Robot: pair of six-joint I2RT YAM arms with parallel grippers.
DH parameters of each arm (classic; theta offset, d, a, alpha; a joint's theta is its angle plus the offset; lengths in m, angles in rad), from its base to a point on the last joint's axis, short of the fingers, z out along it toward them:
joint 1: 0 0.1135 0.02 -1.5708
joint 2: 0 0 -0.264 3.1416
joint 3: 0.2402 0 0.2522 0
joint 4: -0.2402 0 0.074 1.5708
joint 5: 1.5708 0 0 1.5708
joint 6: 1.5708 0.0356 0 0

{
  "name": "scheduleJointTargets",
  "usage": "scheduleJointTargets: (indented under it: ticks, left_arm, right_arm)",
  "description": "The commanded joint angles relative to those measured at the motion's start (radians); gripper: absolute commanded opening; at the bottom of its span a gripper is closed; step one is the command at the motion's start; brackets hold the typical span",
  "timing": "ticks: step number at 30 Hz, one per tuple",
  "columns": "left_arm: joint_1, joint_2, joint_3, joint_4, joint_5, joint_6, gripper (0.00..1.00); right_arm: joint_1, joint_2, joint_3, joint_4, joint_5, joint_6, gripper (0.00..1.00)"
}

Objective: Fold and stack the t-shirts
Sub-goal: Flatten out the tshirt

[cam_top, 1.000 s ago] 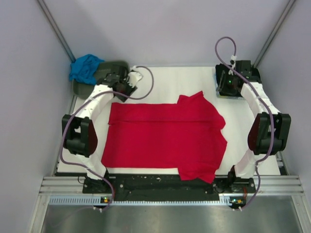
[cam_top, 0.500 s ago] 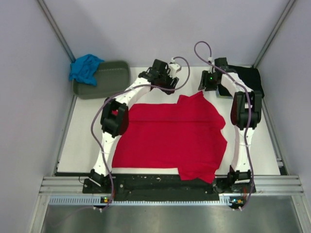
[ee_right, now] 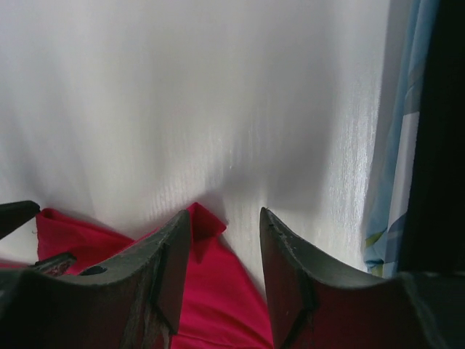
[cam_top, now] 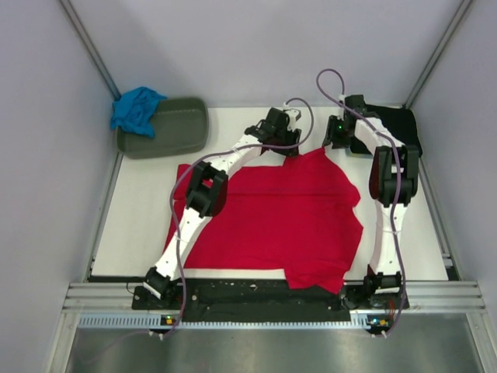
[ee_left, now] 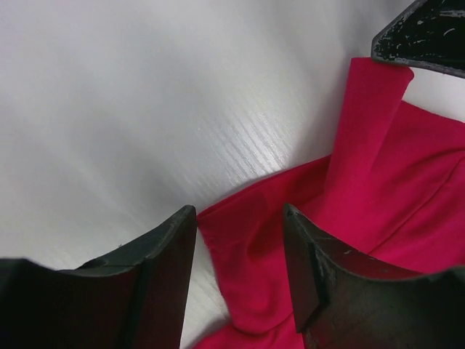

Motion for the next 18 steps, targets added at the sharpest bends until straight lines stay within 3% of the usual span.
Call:
scheduleJointTargets:
  ticks: [1, 4, 8, 13, 17, 18]
  left_arm:
    - [0.002, 0.007, 0.058, 0.019, 0.012, -0.072, 0.54]
    - [0.002, 0.016, 0.052, 0.003, 0.050, -0.094, 0.46]
    - [0.005, 0.020, 0.038, 0.009, 0.079, -0.118, 0.00]
    - [0.022, -0.019, 0.058, 0.048, 0.082, -0.076, 0.00]
    - [0.028, -0.066, 0.104, 0.084, 0.043, 0.039, 0.00]
    - [0.030, -0.080, 0.098, 0.097, 0.027, 0.065, 0.00]
  right_arm:
    - [-0.003, 0.014, -0.003, 0.007, 0.039, 0.045, 0.42]
    - [-0.003, 0.029, -0.004, 0.004, 0.015, 0.068, 0.42]
    - [-0.003, 0.066, 0.012, -0.002, -0.048, 0.090, 0.41]
    - [-0.001, 0.088, 0.019, -0.007, -0.115, 0.131, 0.33]
    - [-0.004, 0.118, 0.067, -0.005, -0.223, 0.146, 0.00]
    - [-0.006, 0.123, 0.081, -0.005, -0.237, 0.151, 0.00]
